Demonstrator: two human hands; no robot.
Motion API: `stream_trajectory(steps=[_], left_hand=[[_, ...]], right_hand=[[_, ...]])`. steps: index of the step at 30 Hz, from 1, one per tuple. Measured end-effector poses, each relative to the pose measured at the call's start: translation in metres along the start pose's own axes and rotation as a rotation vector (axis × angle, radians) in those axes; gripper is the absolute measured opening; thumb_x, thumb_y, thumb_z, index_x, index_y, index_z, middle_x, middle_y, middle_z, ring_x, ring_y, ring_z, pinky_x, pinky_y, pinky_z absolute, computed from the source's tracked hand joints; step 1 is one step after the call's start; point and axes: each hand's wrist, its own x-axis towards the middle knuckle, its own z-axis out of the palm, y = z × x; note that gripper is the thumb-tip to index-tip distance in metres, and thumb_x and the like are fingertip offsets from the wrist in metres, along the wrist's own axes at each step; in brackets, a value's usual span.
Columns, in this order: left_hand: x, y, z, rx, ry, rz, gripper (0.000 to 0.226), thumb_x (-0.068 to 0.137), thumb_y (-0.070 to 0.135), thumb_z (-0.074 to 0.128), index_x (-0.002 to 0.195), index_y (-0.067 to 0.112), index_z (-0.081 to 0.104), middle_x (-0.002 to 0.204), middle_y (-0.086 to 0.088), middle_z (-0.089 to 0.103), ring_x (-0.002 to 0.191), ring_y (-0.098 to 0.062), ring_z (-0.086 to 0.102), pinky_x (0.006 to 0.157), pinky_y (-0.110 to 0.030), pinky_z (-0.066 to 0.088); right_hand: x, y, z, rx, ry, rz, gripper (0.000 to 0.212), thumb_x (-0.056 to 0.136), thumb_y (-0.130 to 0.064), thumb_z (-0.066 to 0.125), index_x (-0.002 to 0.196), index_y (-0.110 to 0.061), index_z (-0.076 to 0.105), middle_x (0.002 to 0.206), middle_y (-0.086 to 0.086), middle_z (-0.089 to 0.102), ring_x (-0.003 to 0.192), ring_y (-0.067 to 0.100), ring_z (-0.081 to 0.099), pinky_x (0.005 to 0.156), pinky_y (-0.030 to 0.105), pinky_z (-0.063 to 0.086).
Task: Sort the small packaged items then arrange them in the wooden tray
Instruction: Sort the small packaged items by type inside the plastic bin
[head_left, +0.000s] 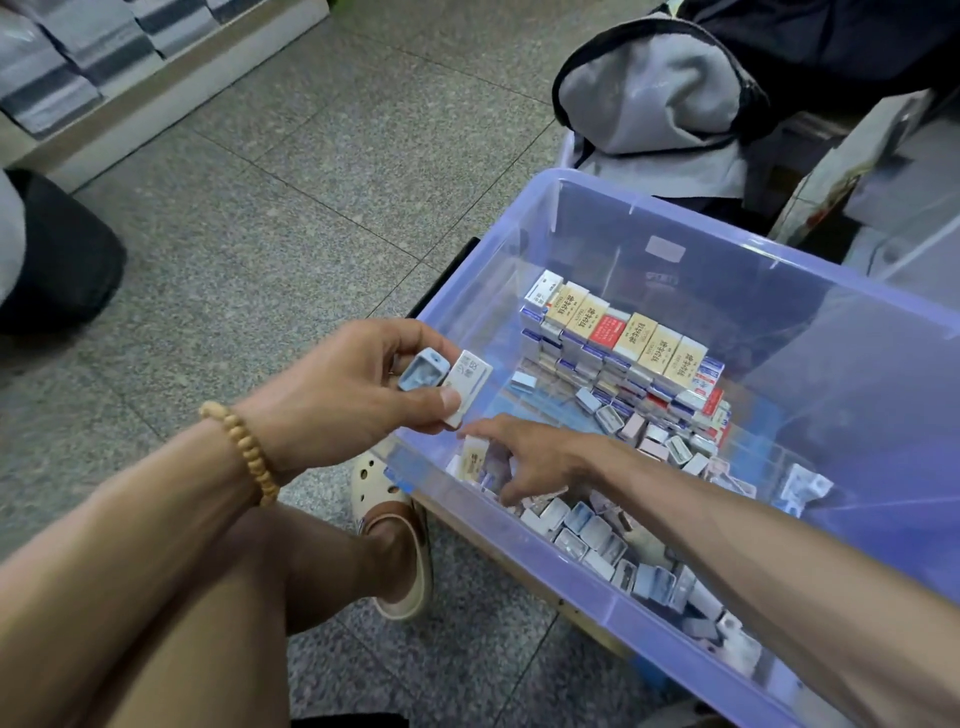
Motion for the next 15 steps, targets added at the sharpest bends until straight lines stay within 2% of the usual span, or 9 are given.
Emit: stream_trajectory(steps=[2, 5, 6, 9, 11, 13, 15], left_hand=[[0.000, 0.002, 0.002, 0.014, -0.007, -0.006, 0.017, 0.084, 0.004, 0.068, 0.099, 0.012, 0.064, 0.086, -0.015, 0.074, 0.078, -0.022, 0.073, 0.083, -0.036, 0.059], [0.001, 0.005, 0.003, 0.051, -0.018, -0.008, 0.015, 0.085, 0.005, 0.068, 0.098, 0.011, 0.065, 0.085, -0.015, 0.074, 0.078, -0.020, 0.073, 0.088, -0.044, 0.057], [0.002, 0.006, 0.004, 0.057, -0.014, -0.014, 0.015, 0.085, 0.006, 0.069, 0.099, 0.011, 0.065, 0.086, -0.015, 0.074, 0.078, -0.021, 0.073, 0.089, -0.048, 0.055], [0.003, 0.007, 0.005, 0.059, -0.007, -0.029, 0.016, 0.085, 0.008, 0.070, 0.099, 0.012, 0.066, 0.084, -0.014, 0.074, 0.080, -0.023, 0.073, 0.089, -0.056, 0.053], [0.005, 0.006, 0.004, 0.053, -0.008, -0.034, 0.015, 0.085, 0.008, 0.070, 0.099, 0.012, 0.066, 0.084, -0.013, 0.074, 0.081, -0.024, 0.073, 0.089, -0.054, 0.054], [0.007, 0.004, 0.005, 0.047, -0.012, -0.031, 0.016, 0.085, 0.008, 0.070, 0.100, 0.012, 0.066, 0.083, -0.012, 0.074, 0.081, -0.024, 0.073, 0.089, -0.051, 0.055], [0.009, 0.004, 0.007, 0.039, -0.016, -0.030, 0.016, 0.085, 0.008, 0.070, 0.099, 0.012, 0.066, 0.085, -0.013, 0.074, 0.081, -0.023, 0.073, 0.087, -0.044, 0.057]], right_hand=[[0.006, -0.010, 0.004, -0.150, -0.039, -0.062, 0.067, 0.087, -0.008, 0.064, 0.148, -0.022, 0.041, 0.142, 0.001, 0.043, 0.117, 0.016, 0.047, 0.095, 0.026, 0.037], [0.008, -0.015, 0.005, -0.248, -0.104, -0.068, 0.054, 0.092, -0.006, 0.056, 0.143, -0.022, 0.050, 0.157, 0.001, 0.029, 0.116, 0.016, 0.045, 0.090, 0.018, 0.027], [0.007, -0.013, 0.005, -0.257, -0.117, -0.060, 0.052, 0.092, -0.006, 0.057, 0.141, -0.022, 0.052, 0.157, 0.000, 0.028, 0.117, 0.016, 0.047, 0.091, 0.018, 0.027], [-0.005, -0.003, 0.006, -0.210, -0.138, -0.043, 0.044, 0.091, -0.009, 0.064, 0.133, -0.020, 0.059, 0.153, -0.001, 0.032, 0.103, 0.013, 0.052, 0.094, 0.023, 0.037], [-0.020, 0.007, 0.009, -0.177, -0.143, -0.034, 0.041, 0.089, -0.010, 0.067, 0.129, -0.020, 0.063, 0.148, 0.000, 0.038, 0.109, 0.016, 0.055, 0.099, 0.029, 0.045], [-0.037, 0.020, 0.014, -0.164, -0.143, 0.012, 0.038, 0.087, -0.010, 0.069, 0.124, -0.019, 0.066, 0.143, 0.000, 0.046, 0.119, 0.018, 0.054, 0.104, 0.036, 0.046], [-0.052, 0.034, 0.018, -0.139, -0.140, 0.068, 0.032, 0.085, -0.008, 0.071, 0.114, -0.020, 0.068, 0.134, -0.001, 0.056, 0.117, 0.018, 0.056, 0.101, 0.037, 0.048]])
